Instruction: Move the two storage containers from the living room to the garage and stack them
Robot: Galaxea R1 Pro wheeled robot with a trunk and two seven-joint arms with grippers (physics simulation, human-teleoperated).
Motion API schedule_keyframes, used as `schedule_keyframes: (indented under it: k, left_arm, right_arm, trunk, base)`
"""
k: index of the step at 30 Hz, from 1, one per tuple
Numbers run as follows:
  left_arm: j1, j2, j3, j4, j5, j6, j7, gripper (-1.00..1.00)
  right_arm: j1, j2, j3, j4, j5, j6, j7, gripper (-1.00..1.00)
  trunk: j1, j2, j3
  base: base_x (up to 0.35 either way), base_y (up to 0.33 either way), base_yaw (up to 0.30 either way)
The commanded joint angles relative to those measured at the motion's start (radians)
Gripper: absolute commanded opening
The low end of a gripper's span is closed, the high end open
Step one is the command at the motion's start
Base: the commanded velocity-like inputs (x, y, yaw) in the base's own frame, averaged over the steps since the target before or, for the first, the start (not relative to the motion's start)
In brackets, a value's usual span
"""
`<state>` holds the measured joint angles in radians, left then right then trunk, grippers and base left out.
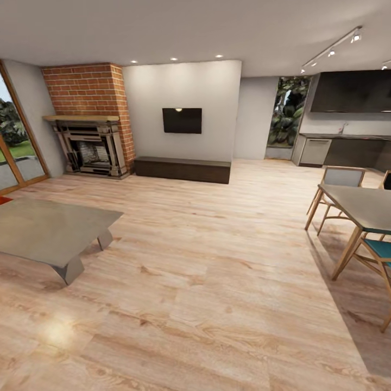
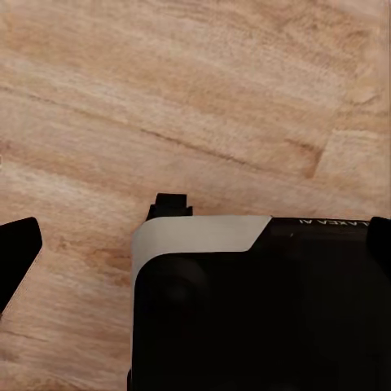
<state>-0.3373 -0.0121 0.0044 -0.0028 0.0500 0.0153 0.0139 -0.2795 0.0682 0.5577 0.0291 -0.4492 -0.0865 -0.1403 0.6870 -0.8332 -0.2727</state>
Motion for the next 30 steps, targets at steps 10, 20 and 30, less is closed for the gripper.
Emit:
schedule_keyframes:
  k: [10,20,30]
  left_arm:
    - [-0.001,0.000,0.000,0.000,0.005,0.002,0.001,1.00]
    - [-0.001,0.000,-0.001,0.000,0.005,0.002,0.001,1.00]
    - [0.000,0.000,0.000,0.000,0.005,0.002,0.001,1.00]
  right_arm:
    - [-0.001,0.001,0.008,0.003,-0.009,-0.006,-0.001,1.00]
    - [-0.001,0.001,0.008,0.003,-0.009,-0.006,-0.001,1.00]
    - [-0.001,0.001,0.008,0.003,-0.009,-0.006,-0.001,1.00]
  trunk:
    - [0.001,-0.001,-0.001]
    - [0.001,-0.001,-0.001]
    - [0.001,-0.001,-0.001]
  base:
    - [0.313,0.000,0.000]
    - [0.312,0.000,0.000]
    - [0.312,0.000,0.000]
